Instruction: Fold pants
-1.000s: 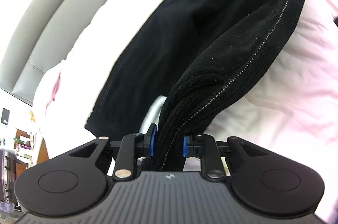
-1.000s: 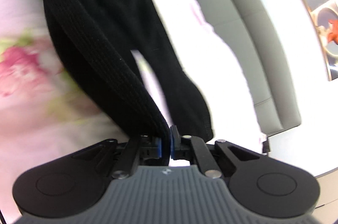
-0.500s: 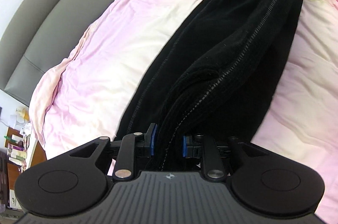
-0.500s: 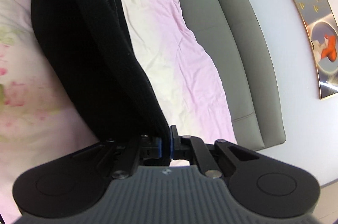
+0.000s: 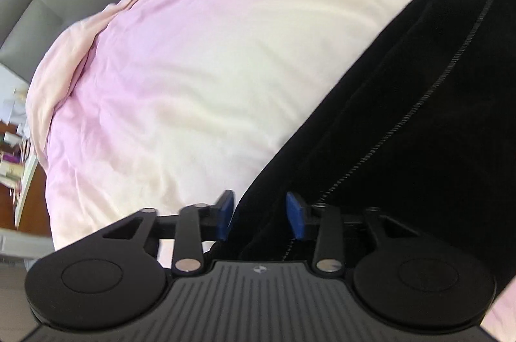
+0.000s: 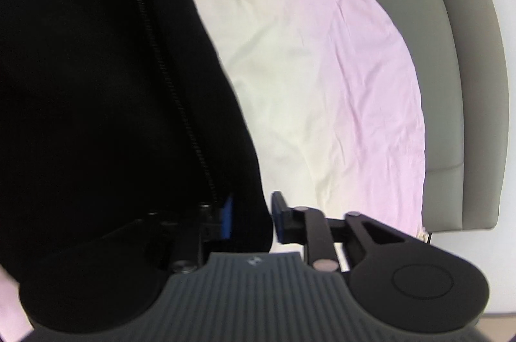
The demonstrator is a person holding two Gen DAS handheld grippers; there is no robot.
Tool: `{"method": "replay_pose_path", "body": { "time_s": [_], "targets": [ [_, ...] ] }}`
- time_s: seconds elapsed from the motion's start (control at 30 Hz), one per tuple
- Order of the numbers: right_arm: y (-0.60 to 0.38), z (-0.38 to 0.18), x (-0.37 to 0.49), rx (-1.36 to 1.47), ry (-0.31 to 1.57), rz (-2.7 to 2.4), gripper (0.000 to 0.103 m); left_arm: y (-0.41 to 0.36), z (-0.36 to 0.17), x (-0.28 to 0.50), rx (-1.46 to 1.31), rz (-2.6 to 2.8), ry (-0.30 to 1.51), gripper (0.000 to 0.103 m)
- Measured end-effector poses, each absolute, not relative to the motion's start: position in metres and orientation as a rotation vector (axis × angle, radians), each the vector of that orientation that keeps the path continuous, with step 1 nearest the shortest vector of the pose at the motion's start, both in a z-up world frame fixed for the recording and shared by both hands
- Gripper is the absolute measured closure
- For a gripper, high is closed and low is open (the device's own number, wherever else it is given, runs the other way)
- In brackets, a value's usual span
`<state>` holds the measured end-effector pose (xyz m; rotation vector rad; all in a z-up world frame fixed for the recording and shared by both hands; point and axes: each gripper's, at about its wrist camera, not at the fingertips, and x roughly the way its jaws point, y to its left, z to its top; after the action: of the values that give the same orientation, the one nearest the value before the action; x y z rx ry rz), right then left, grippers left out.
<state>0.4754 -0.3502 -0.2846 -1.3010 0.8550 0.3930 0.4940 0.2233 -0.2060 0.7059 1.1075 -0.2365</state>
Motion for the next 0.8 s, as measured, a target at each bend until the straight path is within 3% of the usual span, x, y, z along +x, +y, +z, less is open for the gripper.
{"method": "replay_pose_path", "body": {
  "time_s": [0.1, 0.13, 0.23, 0.37, 0.47, 0.67, 0.8],
  "targets": [
    [-0.361, -0.278, 0.492, -1.161, 0.871, 0.239, 0.035, 0.230, -0.209, 0.494, 0.661, -0.204, 1.083, 0.044],
    [-0.364, -0.276, 0.500, -1.119, 0.878, 0.211, 0.032, 0.227, -0.209, 0.493, 0.663, -0.198, 1.073, 0.041],
    [-0.371, -0.269, 0.500, -1.105, 0.872, 0.156, 0.028, 0.230, -0.211, 0.495, 0.663, -0.190, 1.060, 0.035],
    [-0.397, -0.244, 0.500, -1.092, 0.869, 0.025, 0.027, 0.228, -0.203, 0.488, 0.667, -0.176, 1.050, 0.034],
    [-0.415, -0.223, 0.490, -1.174, 0.822, -0.166, 0.034, 0.228, -0.198, 0.484, 0.679, -0.151, 1.032, 0.034],
    [-0.449, -0.189, 0.442, -0.976, 0.865, -0.184, 0.034, 0.237, -0.184, 0.474, 0.705, -0.075, 1.016, 0.035],
    [-0.459, -0.210, 0.417, -0.787, 0.931, -0.130, 0.034, 0.253, -0.171, 0.462, 0.662, -0.009, 1.018, 0.034]
  ]
}}
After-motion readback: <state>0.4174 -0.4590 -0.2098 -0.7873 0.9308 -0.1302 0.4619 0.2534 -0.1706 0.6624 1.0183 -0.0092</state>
